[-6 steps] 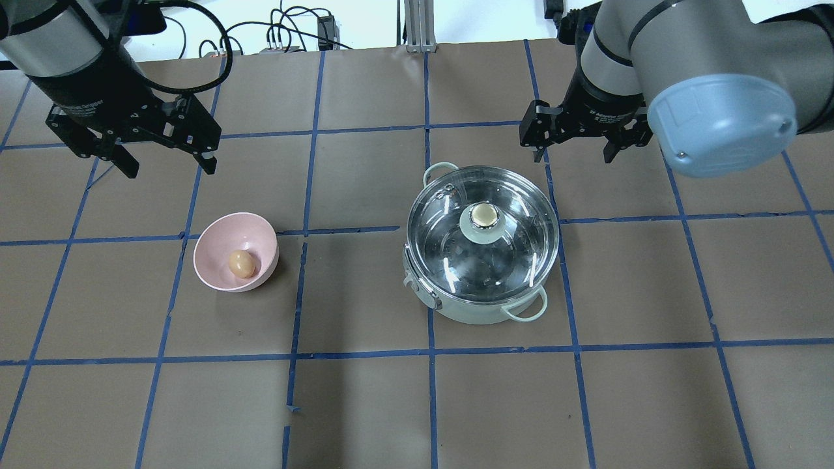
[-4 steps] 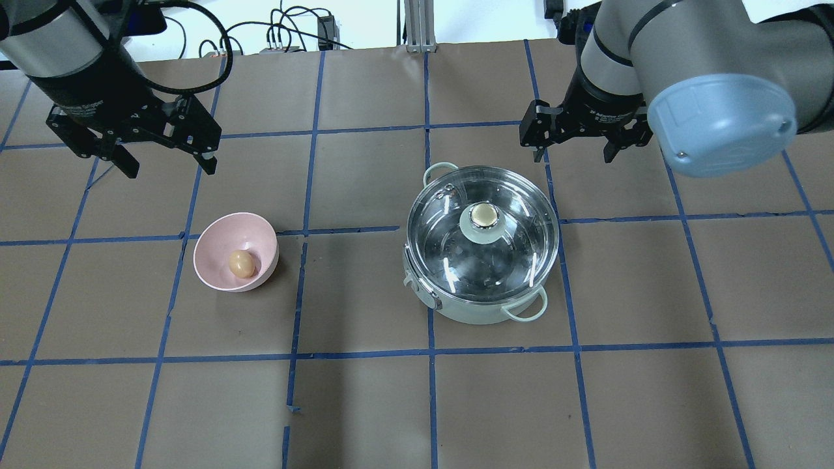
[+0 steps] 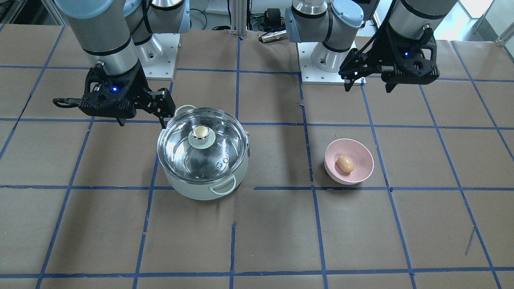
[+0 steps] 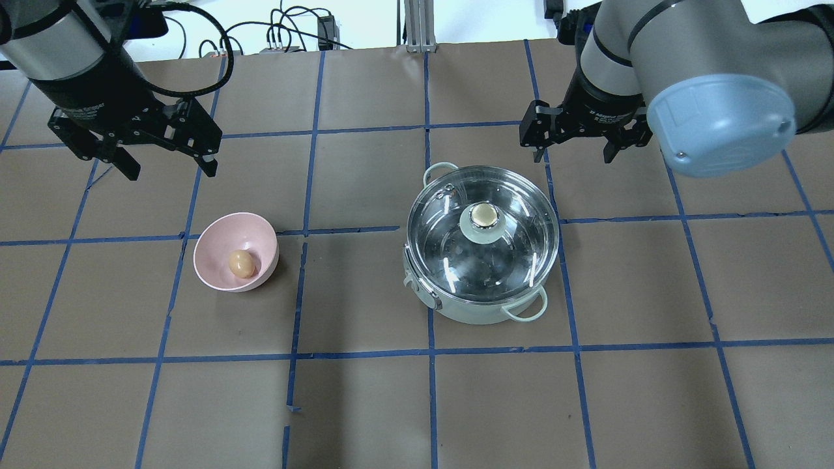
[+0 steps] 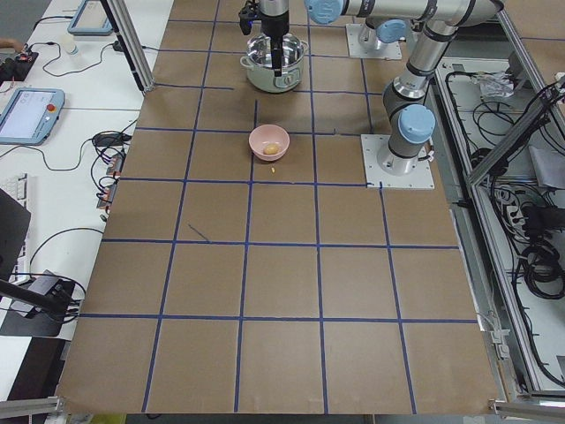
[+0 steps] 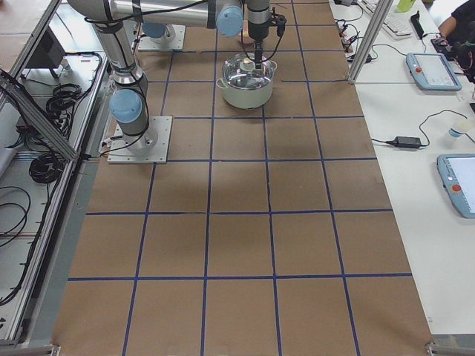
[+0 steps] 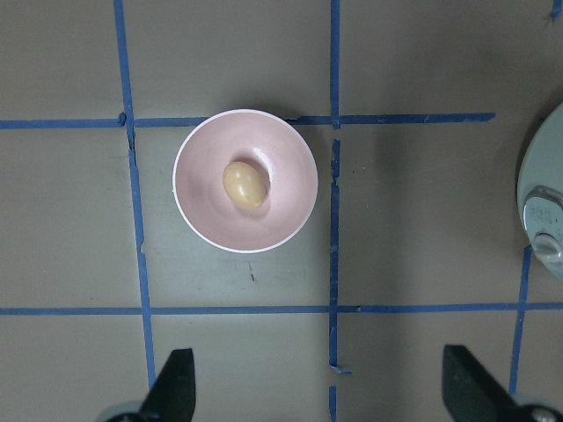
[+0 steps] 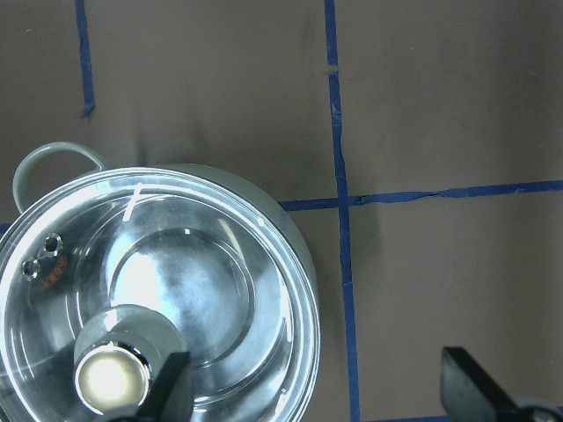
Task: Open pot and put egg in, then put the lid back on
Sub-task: 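Move the left gripper toward the pink bowl while the right approaches the lid, then lower the left gripper into the pink bowl while the right descends onto the knob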
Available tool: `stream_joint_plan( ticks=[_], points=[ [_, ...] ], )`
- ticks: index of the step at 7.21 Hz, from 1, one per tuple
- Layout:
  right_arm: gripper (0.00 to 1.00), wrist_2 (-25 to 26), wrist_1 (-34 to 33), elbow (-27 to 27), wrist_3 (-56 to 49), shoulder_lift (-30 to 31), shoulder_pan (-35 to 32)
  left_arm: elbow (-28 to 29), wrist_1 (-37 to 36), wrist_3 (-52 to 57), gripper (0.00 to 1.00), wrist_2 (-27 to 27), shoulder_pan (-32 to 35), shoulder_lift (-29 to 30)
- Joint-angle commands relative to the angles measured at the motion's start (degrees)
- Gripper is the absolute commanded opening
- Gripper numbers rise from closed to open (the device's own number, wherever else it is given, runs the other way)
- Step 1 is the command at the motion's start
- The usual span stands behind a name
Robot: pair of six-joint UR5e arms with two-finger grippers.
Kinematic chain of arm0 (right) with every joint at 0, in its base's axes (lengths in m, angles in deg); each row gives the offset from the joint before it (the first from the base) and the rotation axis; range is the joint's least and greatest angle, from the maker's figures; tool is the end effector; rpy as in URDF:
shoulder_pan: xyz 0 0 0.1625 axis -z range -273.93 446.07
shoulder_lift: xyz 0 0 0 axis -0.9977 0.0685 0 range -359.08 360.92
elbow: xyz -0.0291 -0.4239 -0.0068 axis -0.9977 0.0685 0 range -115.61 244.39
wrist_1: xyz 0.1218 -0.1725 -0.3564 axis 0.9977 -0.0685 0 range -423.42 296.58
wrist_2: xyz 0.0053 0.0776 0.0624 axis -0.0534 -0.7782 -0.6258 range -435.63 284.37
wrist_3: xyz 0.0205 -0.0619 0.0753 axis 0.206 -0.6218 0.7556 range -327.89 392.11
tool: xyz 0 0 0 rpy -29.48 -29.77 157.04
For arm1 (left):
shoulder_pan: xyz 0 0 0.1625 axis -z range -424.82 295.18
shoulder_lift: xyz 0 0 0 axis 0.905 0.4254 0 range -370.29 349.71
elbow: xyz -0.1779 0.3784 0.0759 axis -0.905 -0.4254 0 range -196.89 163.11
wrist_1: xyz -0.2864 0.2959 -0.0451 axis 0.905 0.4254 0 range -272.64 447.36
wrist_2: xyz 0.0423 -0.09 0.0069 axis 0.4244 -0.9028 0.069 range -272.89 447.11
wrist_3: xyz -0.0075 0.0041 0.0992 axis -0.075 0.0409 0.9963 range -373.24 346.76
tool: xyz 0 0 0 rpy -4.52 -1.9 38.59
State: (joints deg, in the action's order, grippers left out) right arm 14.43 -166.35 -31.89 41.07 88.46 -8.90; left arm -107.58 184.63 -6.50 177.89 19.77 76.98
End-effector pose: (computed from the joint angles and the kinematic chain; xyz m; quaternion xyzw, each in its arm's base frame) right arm 0.1771 -0.4992 0.4353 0.0348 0.9987 -0.0363 0.0039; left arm -0.0879 -0.4723 0.4928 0.0119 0.9989 0.0462 0.0019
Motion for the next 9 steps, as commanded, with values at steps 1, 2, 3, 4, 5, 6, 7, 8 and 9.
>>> stream_joint_plan(
  ticks=[1,2,3,4,5,6,7,8,9],
  points=[
    [1.0,0.02,-3.47,-0.22,3.5,-2.01,-3.96,-6.83,-9.58,1.96,1.0,-0.16,-1.35,0.96],
    [1.0,0.72,-8.12,-0.13,8.39,-4.46,-8.08,-9.92,-12.52,8.49,1.0,-0.17,-2.67,1.23],
    [1.0,0.99,-9.03,-0.39,9.57,-5.87,-10.3,-12.64,-13.6,12.73,1.0,-0.43,-5.81,1.58],
    [1.0,0.91,-9.22,-1.01,11.5,-7.54,-10.58,-14.76,-18.22,12.77,1.0,-0.43,-6.8,3.24],
    [1.0,0.99,-9.39,-1.36,11.86,-7.82,-10.93,-15.22,-21.92,12.77,1.0,-0.34,-6.81,5.69],
    [1.0,1.08,-9.31,-1.71,12.13,-7.73,-11.11,-15.39,-23.0,12.51,1.0,-0.26,-6.81,6.76],
    [1.0,1.08,-9.39,-2.5,13.18,-7.73,-11.98,-15.66,-23.79,12.08,1.0,-0.25,-6.81,7.38],
    [1.0,1.08,-9.4,-2.94,14.93,-7.73,-12.77,-17.4,-25.98,6.94,1.0,-0.43,-6.73,8.17],
    [1.0,1.17,-9.4,-3.38,14.94,-7.73,-12.78,-19.85,-30.7,4.71,1.0,-0.26,-6.73,9.05]
  ],
)
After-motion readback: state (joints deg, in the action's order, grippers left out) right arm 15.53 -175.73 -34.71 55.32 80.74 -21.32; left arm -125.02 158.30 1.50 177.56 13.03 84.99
